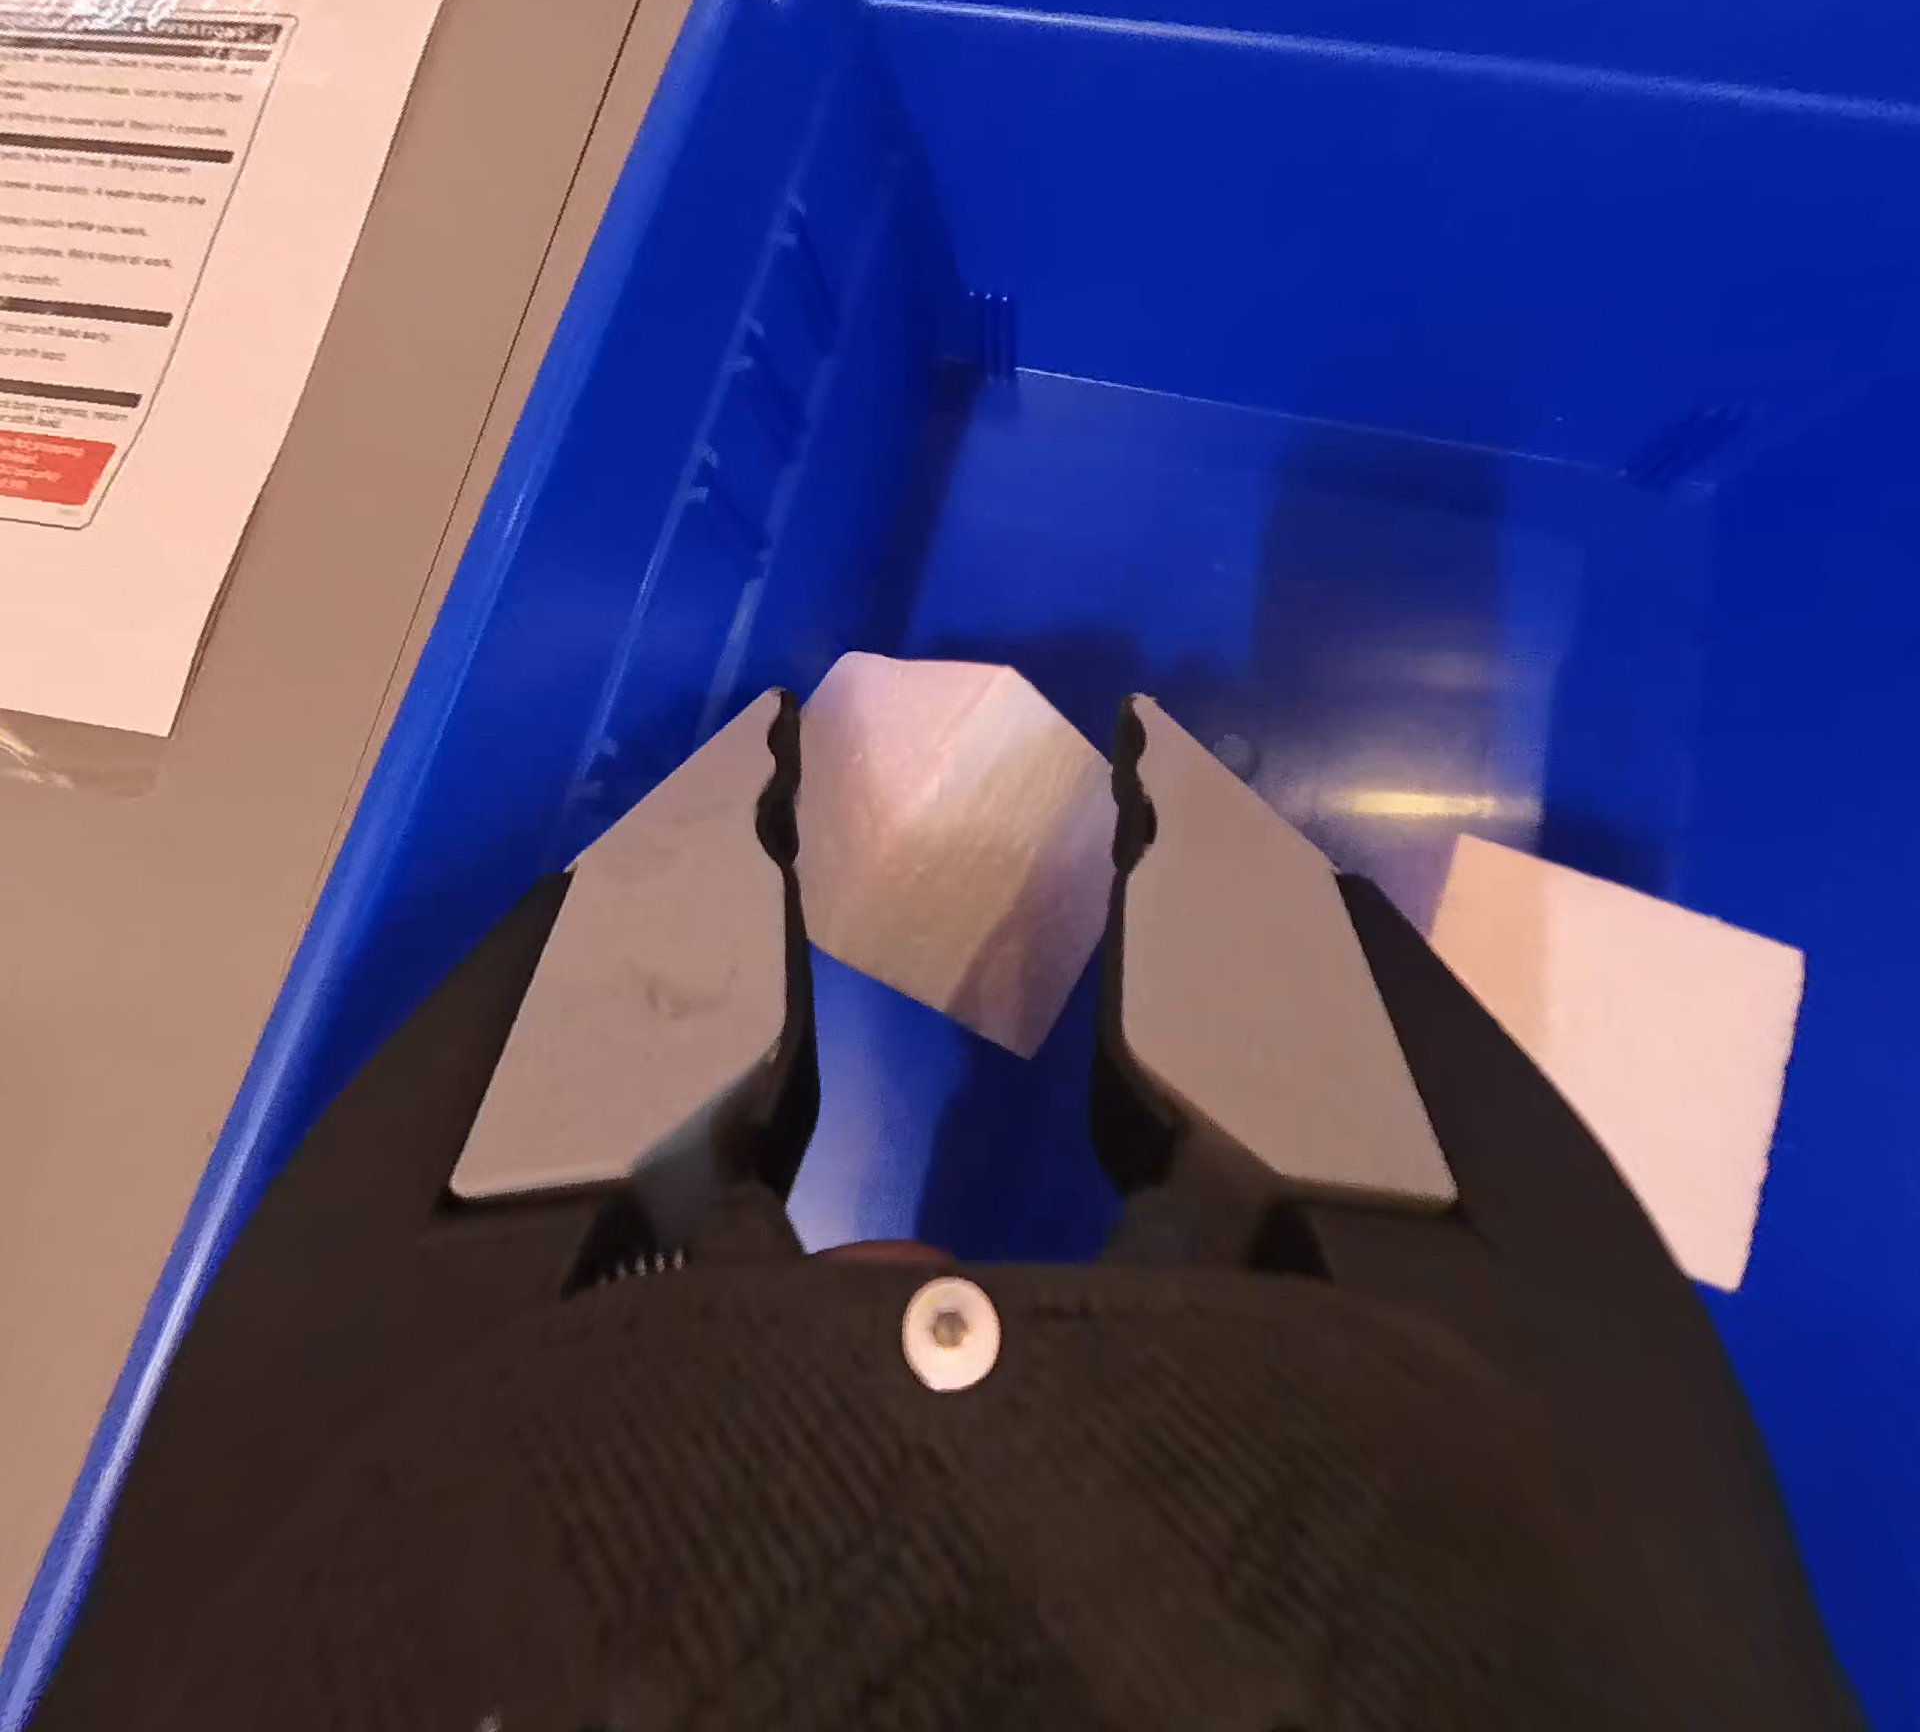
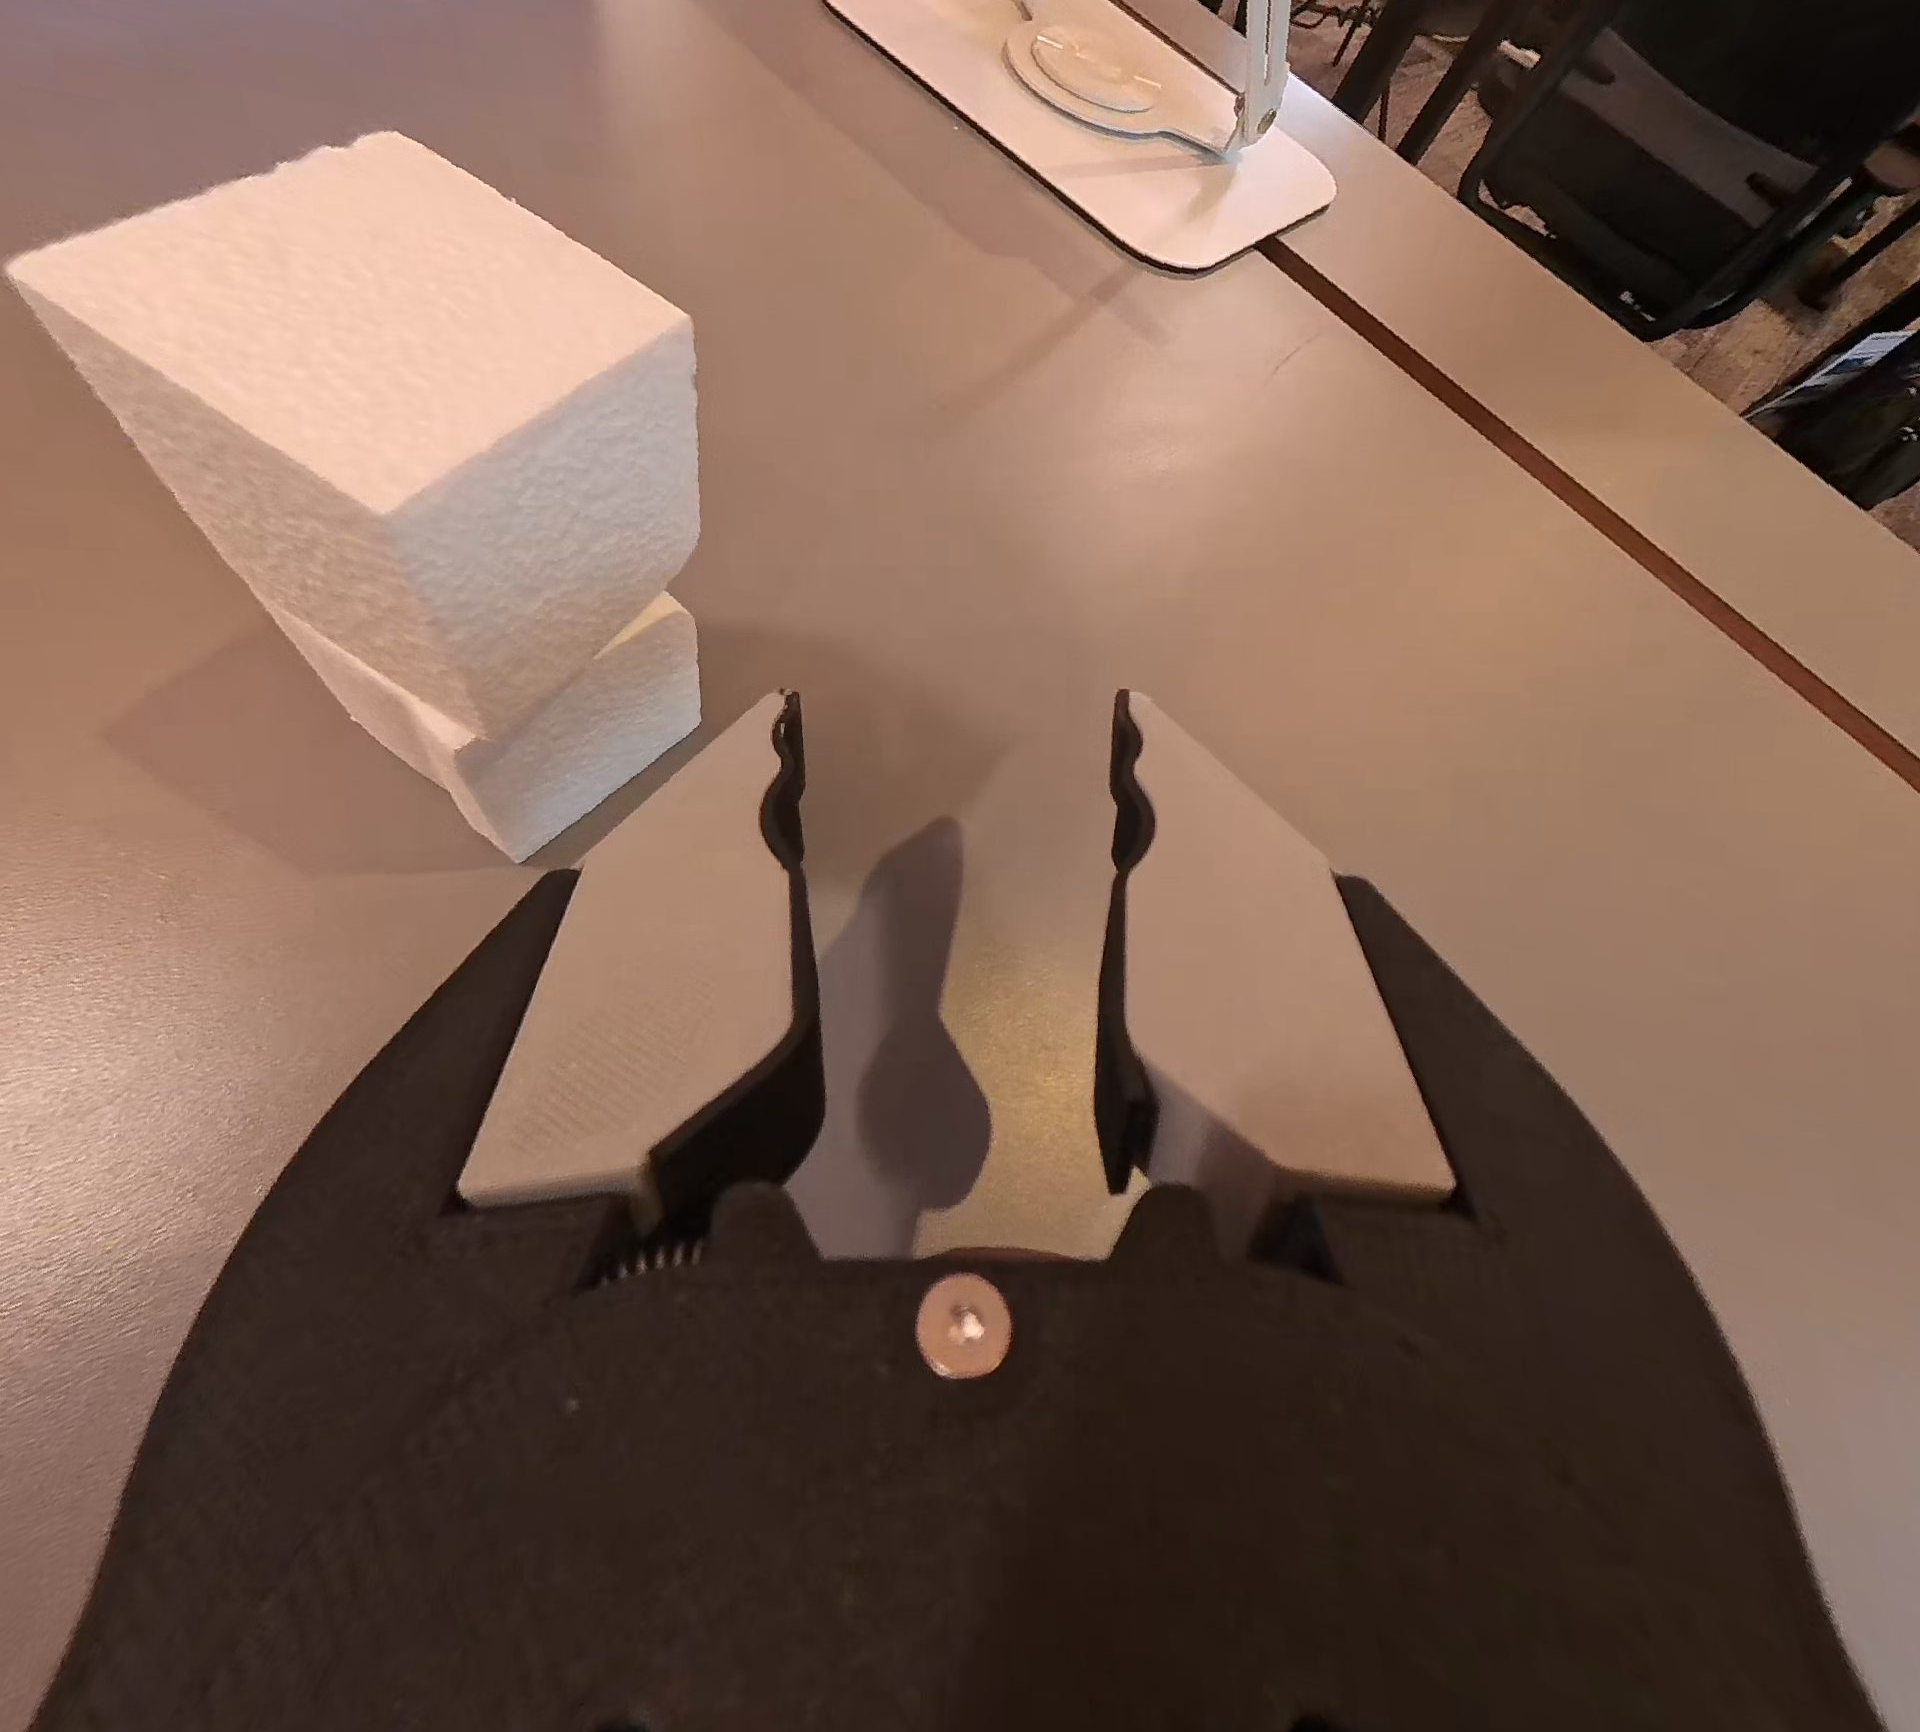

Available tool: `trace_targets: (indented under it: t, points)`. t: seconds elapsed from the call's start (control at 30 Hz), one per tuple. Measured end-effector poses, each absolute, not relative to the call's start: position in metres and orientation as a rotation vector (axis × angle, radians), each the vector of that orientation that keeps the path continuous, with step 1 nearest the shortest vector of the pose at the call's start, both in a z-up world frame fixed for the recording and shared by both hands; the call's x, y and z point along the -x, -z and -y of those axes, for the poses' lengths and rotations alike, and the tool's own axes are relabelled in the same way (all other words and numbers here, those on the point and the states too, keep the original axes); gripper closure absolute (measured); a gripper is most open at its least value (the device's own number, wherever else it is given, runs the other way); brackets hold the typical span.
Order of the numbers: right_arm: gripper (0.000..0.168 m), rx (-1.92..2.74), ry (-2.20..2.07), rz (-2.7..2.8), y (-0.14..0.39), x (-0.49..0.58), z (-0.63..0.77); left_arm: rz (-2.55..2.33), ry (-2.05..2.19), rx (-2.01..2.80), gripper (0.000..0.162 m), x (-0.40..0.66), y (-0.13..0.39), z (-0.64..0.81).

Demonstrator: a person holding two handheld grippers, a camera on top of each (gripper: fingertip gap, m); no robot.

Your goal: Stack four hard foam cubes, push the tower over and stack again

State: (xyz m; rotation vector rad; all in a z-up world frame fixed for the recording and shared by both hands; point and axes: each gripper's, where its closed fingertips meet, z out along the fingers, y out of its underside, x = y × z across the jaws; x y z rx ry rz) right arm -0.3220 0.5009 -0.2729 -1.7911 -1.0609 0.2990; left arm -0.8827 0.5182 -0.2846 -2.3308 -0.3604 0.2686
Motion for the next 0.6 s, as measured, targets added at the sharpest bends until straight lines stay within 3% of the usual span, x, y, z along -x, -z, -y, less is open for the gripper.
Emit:
trace_targets:
  t: [0.37, 0.47, 0.6]
  points:
    - [0.112, 1.775, -0.302, 1.056, 0.269, 0.322, -0.499, 0.385, -0.204, 2.29, 0.103, 0.877, 0.27, -0.504]
    - [0.112, 1.774, -0.297, 1.062, 0.27, 0.323, -0.498, 0.431, -0.169, 2.292, 0.092, 0.879, 0.271, -0.504]
    - [0.112, 1.778, -0.287, 1.066, 0.271, 0.322, -0.499, 0.464, -0.177, 2.32, 0.099, 0.881, 0.282, -0.504]
